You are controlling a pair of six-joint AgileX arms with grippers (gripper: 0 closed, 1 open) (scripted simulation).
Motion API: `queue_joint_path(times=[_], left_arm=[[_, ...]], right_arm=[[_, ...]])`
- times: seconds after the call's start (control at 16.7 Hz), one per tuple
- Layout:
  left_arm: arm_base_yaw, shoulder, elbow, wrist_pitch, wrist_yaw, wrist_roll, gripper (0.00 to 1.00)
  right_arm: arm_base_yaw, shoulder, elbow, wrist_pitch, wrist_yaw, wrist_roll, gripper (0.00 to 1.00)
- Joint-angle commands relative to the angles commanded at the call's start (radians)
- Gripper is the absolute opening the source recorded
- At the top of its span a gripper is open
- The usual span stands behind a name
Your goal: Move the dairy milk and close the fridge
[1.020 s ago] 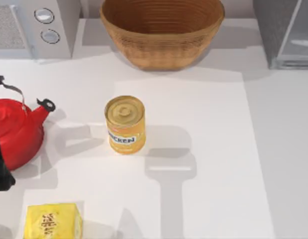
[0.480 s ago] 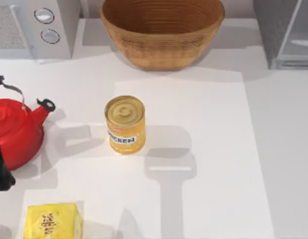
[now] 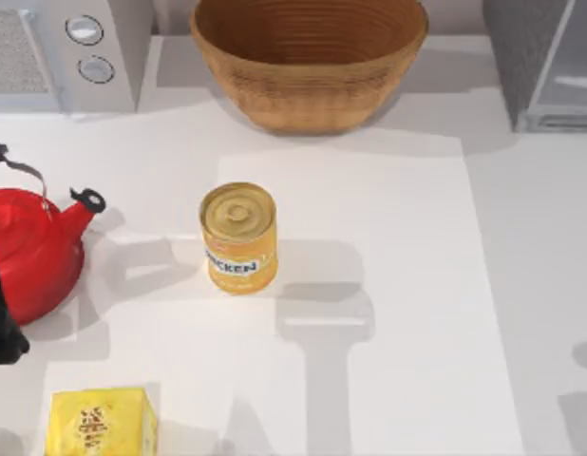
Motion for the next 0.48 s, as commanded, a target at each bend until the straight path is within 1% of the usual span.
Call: queue_joint_path(times=[0.36, 0.48], left_arm=[[0.0, 0.0, 0.0, 0.0, 0.0, 0.0, 1.0], [0.0, 0.0, 0.0, 0.0, 0.0, 0.0, 1.0]], right_arm=[[-0.586, 0.677, 0.202, 0.003, -0.29, -0.742, 1.0], [-0.779, 0.902, 0.263, -0.006, -0.372, -0.959, 1.0]])
